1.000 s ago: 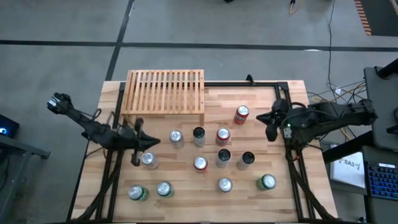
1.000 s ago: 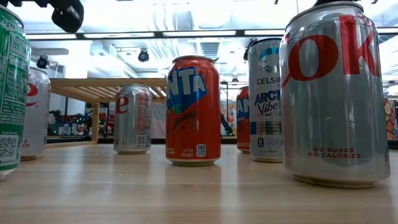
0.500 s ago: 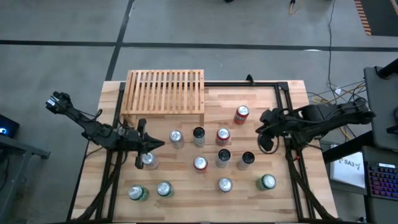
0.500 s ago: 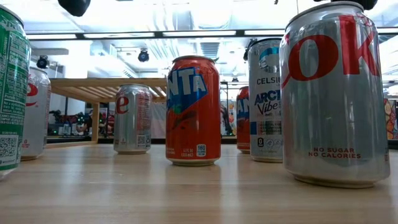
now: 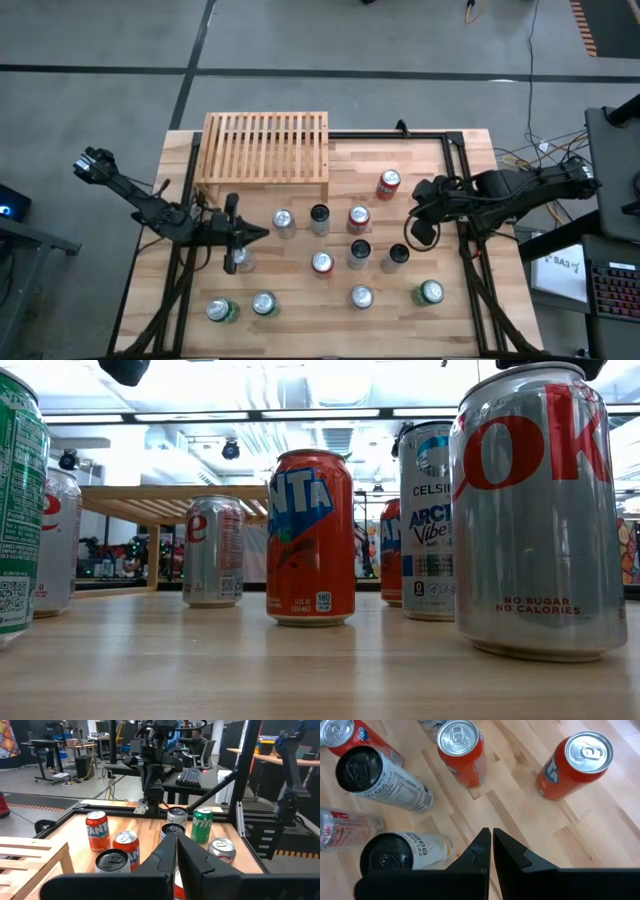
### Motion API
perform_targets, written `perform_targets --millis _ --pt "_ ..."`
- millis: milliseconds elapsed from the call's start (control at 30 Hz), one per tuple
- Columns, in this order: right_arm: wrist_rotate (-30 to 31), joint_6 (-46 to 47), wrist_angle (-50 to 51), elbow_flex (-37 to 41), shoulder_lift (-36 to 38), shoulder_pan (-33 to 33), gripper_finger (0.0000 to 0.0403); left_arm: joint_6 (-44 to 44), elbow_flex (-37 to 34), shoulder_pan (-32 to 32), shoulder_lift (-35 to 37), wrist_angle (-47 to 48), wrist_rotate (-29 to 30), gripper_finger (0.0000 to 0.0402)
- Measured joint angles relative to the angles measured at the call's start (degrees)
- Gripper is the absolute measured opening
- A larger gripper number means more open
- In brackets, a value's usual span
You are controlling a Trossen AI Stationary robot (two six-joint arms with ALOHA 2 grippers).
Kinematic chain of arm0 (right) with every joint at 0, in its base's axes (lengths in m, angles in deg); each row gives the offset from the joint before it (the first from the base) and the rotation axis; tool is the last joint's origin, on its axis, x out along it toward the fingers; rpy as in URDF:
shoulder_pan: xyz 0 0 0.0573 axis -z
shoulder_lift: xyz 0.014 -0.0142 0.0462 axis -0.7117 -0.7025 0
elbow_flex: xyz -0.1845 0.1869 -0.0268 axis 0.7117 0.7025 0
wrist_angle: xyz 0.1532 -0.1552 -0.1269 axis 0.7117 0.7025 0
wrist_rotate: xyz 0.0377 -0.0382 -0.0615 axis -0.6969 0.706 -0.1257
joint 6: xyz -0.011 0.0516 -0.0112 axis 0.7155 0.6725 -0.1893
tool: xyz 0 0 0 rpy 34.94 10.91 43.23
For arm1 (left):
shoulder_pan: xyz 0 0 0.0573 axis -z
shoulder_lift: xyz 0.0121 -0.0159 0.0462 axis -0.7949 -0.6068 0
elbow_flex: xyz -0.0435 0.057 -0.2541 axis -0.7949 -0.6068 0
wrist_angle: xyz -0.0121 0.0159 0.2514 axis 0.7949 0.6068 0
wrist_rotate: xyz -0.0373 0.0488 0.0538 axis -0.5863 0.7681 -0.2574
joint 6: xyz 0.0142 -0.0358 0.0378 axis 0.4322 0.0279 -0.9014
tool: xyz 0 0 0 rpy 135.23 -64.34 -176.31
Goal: Place canned beverage on shelf
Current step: Put the right green soda can on the shelf
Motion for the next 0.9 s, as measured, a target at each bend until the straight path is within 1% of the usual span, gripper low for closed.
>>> perform_targets --millis 400,467,533,600,667,733,900 --pt "0.23 -0.14 -0.42 0.04 -2.01 0.02 0.0009 -0.50 -0.02 0.00 0.09 -0.72 9.15 0.0000" --pt "0.82 -1.37 -1.58 0.07 -2.84 0.30 0.0009 -0.77 -0.02 -0.04 0.09 -1.23 11.46 0.0000" --pt "0.84 -4.77 -2.15 0.09 -3.83 0.55 0.0009 -1.62 -0.02 -0.07 0.09 -2.68 14.52 0.0000" --pt "0.25 -10.75 -2.74 0.08 -4.85 0.52 0.0009 -3.00 -0.02 -0.09 0.11 -4.33 17.34 0.0000" --pt "-2.71 -13.00 -2.49 -0.22 -6.01 -0.08 0.0009 -5.28 -0.04 -0.11 0.15 -6.27 19.56 0.0000" --pt "-4.89 -13.53 -2.58 -1.20 -7.19 -1.04 0.0009 -7.47 -0.04 -0.11 0.24 -8.19 20.48 0.0000" --pt "-4.52 -13.46 -2.38 -6.80 -10.54 -4.41 0.0009 -10.65 -0.07 -0.11 0.25 -9.69 20.44 0.0000"
